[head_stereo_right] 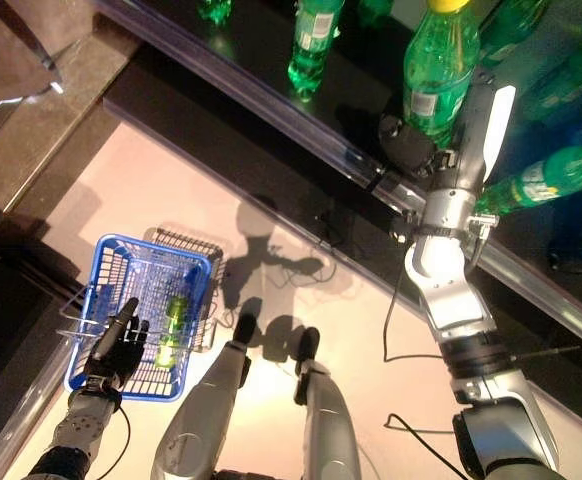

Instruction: Pick up the drink and place into the basket.

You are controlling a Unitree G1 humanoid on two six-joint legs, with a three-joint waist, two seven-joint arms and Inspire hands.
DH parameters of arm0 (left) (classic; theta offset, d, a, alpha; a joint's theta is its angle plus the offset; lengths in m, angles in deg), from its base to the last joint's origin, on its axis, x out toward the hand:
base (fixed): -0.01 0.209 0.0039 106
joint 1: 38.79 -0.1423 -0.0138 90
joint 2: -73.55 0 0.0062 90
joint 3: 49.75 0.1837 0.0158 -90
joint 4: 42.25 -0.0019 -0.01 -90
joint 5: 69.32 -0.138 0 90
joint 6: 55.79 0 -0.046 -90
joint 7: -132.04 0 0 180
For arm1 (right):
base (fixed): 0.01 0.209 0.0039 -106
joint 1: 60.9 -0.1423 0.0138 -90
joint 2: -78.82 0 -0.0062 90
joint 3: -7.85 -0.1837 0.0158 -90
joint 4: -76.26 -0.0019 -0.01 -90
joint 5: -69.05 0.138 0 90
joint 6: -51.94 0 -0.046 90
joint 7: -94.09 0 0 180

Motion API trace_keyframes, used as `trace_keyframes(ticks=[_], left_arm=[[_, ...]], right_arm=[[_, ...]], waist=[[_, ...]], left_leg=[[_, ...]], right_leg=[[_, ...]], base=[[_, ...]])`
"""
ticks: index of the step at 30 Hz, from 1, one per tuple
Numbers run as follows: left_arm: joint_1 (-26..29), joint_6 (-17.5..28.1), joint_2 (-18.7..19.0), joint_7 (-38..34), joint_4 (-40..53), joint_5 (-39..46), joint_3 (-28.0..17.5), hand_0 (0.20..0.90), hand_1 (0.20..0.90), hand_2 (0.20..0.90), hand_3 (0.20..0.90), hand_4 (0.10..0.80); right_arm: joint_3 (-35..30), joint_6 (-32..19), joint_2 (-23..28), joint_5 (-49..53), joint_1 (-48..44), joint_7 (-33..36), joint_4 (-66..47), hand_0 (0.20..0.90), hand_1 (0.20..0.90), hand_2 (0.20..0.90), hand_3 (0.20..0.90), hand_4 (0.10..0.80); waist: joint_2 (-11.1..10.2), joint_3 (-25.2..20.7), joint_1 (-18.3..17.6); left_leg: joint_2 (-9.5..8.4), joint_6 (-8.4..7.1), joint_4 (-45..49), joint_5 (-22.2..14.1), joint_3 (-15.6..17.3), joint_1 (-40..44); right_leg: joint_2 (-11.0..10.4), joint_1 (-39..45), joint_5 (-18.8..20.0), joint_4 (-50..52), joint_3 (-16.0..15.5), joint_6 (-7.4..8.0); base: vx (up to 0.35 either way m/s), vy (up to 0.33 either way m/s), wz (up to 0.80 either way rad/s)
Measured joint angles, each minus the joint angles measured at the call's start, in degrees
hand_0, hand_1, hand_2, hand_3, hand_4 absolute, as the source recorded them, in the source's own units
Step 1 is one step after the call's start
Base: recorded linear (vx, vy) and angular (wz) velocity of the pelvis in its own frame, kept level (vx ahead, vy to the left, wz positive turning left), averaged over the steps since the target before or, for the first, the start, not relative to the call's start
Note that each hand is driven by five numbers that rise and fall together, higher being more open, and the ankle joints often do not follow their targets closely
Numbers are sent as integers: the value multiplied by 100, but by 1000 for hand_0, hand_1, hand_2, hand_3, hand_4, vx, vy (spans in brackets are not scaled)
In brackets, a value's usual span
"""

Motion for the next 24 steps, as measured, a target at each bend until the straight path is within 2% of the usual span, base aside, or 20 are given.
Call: trace_keyframes(ticks=[5,10,13,17,20,24], left_arm=[[-51,-77,-66,-152,41,-438,-181,300,300,300,200,100],[-208,-92,-235,-255,193,-698,-343,300,300,300,200,100],[-232,-92,-438,-264,199,-826,-420,300,300,300,200,100],[-327,-93,-644,-263,199,-855,-418,300,300,300,200,100],[-351,-101,-764,-260,197,-854,-412,300,300,300,200,100],[-399,-119,-887,-144,197,-865,-391,300,300,300,200,100]], right_arm=[[-268,0,-93,454,754,-841,-477,300,300,300,200,100],[-460,-3,-909,1611,1921,-2198,-594,300,300,300,200,100],[-405,2,-1417,2032,2617,-3028,-129,300,300,300,200,100],[-328,2,-1936,2096,3117,-3410,726,300,300,300,200,100],[-163,92,-1957,2129,3286,-3643,1141,300,300,300,200,100],[-14,328,-1961,2113,3581,-4049,1375,300,300,300,200,100]], waist=[[-47,-26,-39],[-144,-118,-162],[-139,-251,-272],[-119,-596,-511],[-49,-666,-694],[63,-980,-878]], left_leg=[[25,24,-543,52,86,795],[55,53,-1154,95,212,1591],[78,76,-1527,127,246,2002],[91,97,-1955,223,340,2310],[89,107,-2203,285,362,2621],[108,102,-2359,315,364,2810]], right_leg=[[-2,724,134,-495,123,-3],[-23,1394,141,-959,127,-6],[-28,1713,148,-1192,122,-16],[-40,1893,148,-1406,131,-16],[-56,2151,149,-1566,128,-15],[-48,2337,150,-1709,120,-14]], base=[[64,-64,-12],[45,-26,-12],[21,11,-14],[-18,43,-9],[-18,50,-8],[-8,35,-1]])
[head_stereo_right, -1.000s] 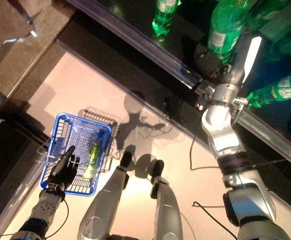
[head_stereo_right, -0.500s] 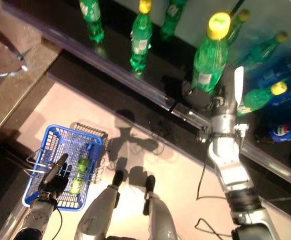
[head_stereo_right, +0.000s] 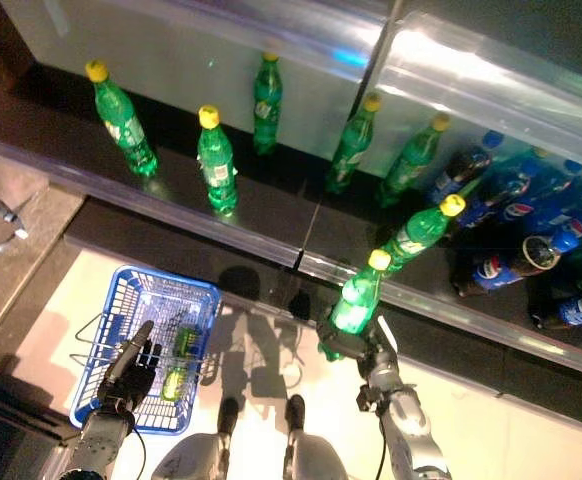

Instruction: Pick up the drink and place into the basket.

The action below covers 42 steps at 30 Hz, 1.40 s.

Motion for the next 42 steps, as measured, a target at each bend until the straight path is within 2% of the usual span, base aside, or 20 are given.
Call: trace_keyframes(ticks=[4,8,11,14,16,20,22,25,29,32,36,42], left_arm=[[-83,-43,-22,178,0,-233,30,300,300,300,200,100],[-214,-186,-5,315,1,-782,258,300,300,300,200,100],[-256,-422,45,330,104,-1242,488,300,300,300,200,100],[-288,-729,134,330,328,-1660,783,300,300,300,200,100],[-345,-866,193,330,473,-1810,929,300,300,300,200,100],[-444,-1208,439,331,744,-2393,1358,300,300,300,200,100],[-472,-1399,516,338,853,-2625,1403,300,300,300,200,100],[-463,-1692,773,347,1157,-2957,1725,300,300,300,200,100],[-451,-1921,929,674,1607,-3252,2054,300,300,300,200,100],[-403,-2126,1117,858,1997,-3604,2288,300,300,300,200,100],[-233,-2461,1361,1227,2336,-3961,2511,300,300,300,200,100],[-69,-2917,1429,1629,2926,-4328,2780,300,300,300,200,100]], right_arm=[[188,242,64,-244,15,-99,90,300,300,300,200,100],[526,573,259,-1005,-54,-201,240,300,300,300,200,100],[966,864,517,-1644,-196,-213,457,300,300,300,200,100],[1470,1191,687,-2416,-406,-218,594,300,300,300,200,100],[1634,1263,700,-2665,-510,-249,685,300,300,300,200,100],[2155,1738,816,-3229,-948,-450,740,300,300,300,200,100],[2345,1997,818,-3433,-1267,-660,808,300,300,300,200,100],[2651,2484,737,-3646,-1845,-1101,1182,300,300,300,200,100],[2977,2923,514,-3742,-2488,-1404,2176,300,300,300,200,100],[3198,3215,151,-3741,-3005,-1713,3110,300,300,300,200,100],[3230,3325,-218,-3743,-3293,-2203,3828,300,300,300,200,100],[3355,3686,-604,-3736,-3440,-2578,4342,300,300,300,200,100]], waist=[[83,-255,-58],[192,-570,-19],[285,-707,204],[320,-739,355],[325,-746,480],[327,-773,767],[325,-775,911],[298,-793,1105],[307,-798,1507],[303,-800,1815],[297,-804,2067],[255,-817,2333]], left_leg=[[10,-14,-71,9,-17,123],[3,-22,-100,14,-154,181],[-6,-36,-102,40,-216,171],[-26,-64,-173,150,-385,181],[-32,-68,-200,197,-463,167],[-38,-128,-278,252,-652,161],[-40,-129,-273,276,-689,143],[-83,-101,-275,372,-953,161],[-139,-111,-268,427,-1087,177],[-158,-118,-263,449,-1234,181],[-178,-146,-259,444,-1348,177],[-221,-147,-246,452,-1492,161]], right_leg=[[5,167,21,-126,-18,-4],[-4,296,11,-187,-170,-1],[-14,318,9,-188,-236,0],[-46,400,-7,-191,-496,-2],[-49,408,-7,-192,-551,-3],[-62,510,-26,-191,-782,-5],[-66,521,-25,-190,-850,-7],[-97,622,-58,-191,-1130,0],[-149,743,-108,-192,-1364,33],[-153,809,-133,-192,-1519,35],[-151,880,-157,-191,-1646,37],[-164,911,-182,-191,-1797,51]], base=[[-2,22,6],[8,17,16],[20,22,16],[22,22,36],[25,15,29],[33,19,30],[35,24,21],[40,41,42],[45,28,32],[55,26,29],[50,29,17],[52,20,13]])
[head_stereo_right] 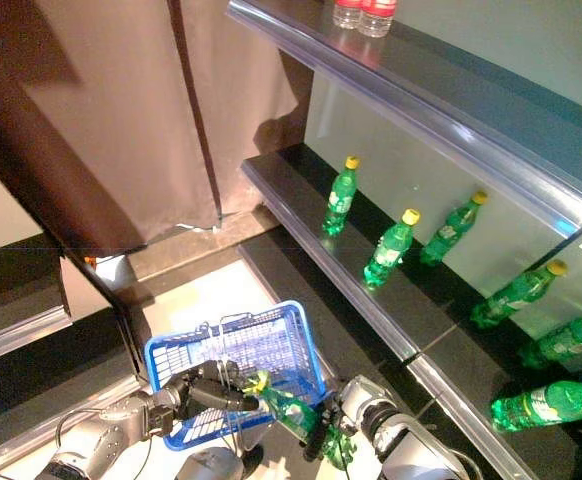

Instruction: Pick up the drink and place into the basket.

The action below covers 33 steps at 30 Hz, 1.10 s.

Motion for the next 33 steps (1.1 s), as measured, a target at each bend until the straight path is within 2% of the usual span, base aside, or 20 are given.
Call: trace_keyframes(ticks=[4,8,17,21,27,33], left_arm=[[144,-189,2,252,262,-168,369,300,300,300,200,100],[152,-342,27,463,471,-297,591,300,300,300,200,100],[159,-668,198,635,572,-366,722,300,300,300,200,100],[158,-729,191,795,608,-351,833,300,300,300,200,100],[158,-756,78,957,612,-341,1160,300,300,300,200,100],[327,-751,40,1180,611,-336,1634,300,300,300,200,100]], right_arm=[[4,261,-278,352,-74,-54,162,300,300,300,200,100],[-3,431,-463,1167,-83,-68,175,300,300,300,200,100],[-181,728,-403,2636,-157,-65,220,300,300,300,200,100],[-179,732,-394,2649,-163,90,220,300,300,300,200,100],[-178,459,-393,2511,-189,955,227,300,300,300,200,100],[-173,18,-429,2044,-395,2148,235,300,300,300,200,100]], waist=[[-83,-27,101],[-188,-87,127],[-336,-131,119],[-338,-130,111],[-342,-127,102],[-347,-121,100]], left_leg=[[-32,-1,59,1,-93,-15],[-31,-5,62,-2,-118,-16],[-49,-5,75,-4,-136,-94],[-54,-4,75,-3,-137,-94],[-52,-4,75,-4,-136,-102],[-69,-4,112,-3,-185,-189]], right_leg=[[9,50,-41,0,-97,-1],[19,70,-63,0,-124,-8],[14,39,-66,0,-91,-4],[11,37,-68,0,-86,-1],[16,30,-84,0,-81,22],[22,-24,-88,2,-77,24]], base=[[57,19,12],[61,36,5],[54,14,2],[50,-2,0],[45,-24,0],[53,-31,5]])
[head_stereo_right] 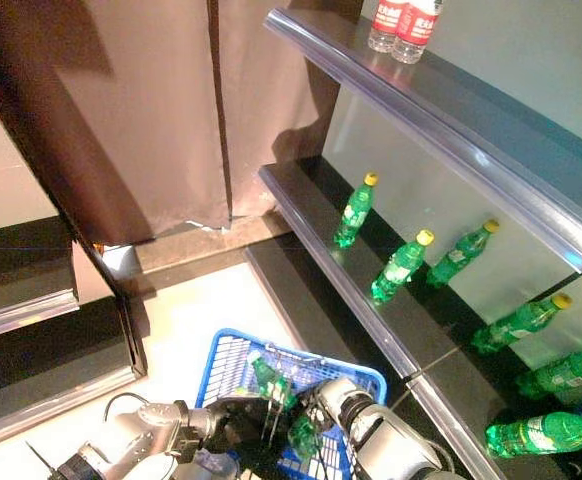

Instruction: Pick up the drink and place into the basket.

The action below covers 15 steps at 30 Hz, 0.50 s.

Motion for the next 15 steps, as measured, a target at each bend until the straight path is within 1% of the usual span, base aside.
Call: trace_keyframes(ticks=[1,3,8,11,13,14,15], left_arm=[[3,-1,-24,23,-2,16,74,300,300,300,200,100],[30,-7,-55,23,-47,19,2,300,300,300,200,100],[34,-96,-144,23,-53,204,9,300,300,300,200,100],[29,-117,-186,23,-53,484,61,300,300,300,200,100],[35,-119,-204,23,-53,540,57,300,300,300,200,100],[38,-118,-204,23,-53,596,57,300,300,300,200,100],[40,-116,-206,23,-53,622,57,300,300,300,200,100]], right_arm=[[-1,-91,2,-107,-10,165,6,300,300,300,200,100],[4,-190,-1,-290,-10,426,41,300,300,300,200,100],[39,-260,-192,-760,19,1045,138,300,300,300,200,100],[29,-307,-254,-875,33,1357,139,300,300,300,200,100],[37,-357,-265,-1048,47,1517,138,568,568,568,513,413],[46,-400,-276,-1169,58,1558,138,771,771,771,749,649],[54,-430,-284,-1268,81,1604,121,900,900,900,900,800]], waist=[[0,0,-8],[-3,8,7],[-3,43,-5],[-10,47,-4],[-13,48,23],[-14,49,25],[-15,49,24]], left_leg=[[-21,1,27,1,-41,-6],[-34,10,54,7,-74,-14],[-48,1,69,1,-127,-42],[-66,-1,89,0,-197,-110],[-72,-1,89,0,-206,-112],[-77,-1,88,0,-208,-111],[-83,0,88,1,-210,-111]], right_leg=[[0,4,-3,0,8,-14],[2,8,-13,0,3,-21],[13,7,-32,-1,6,-20],[26,4,-65,-1,12,-14],[25,6,-66,-1,7,-17],[21,6,-71,-1,7,-10],[18,6,-92,-1,15,22]], base=[[55,-14,18],[65,-14,11],[65,-12,5],[52,-3,13],[45,11,6],[41,13,1],[39,10,5]])
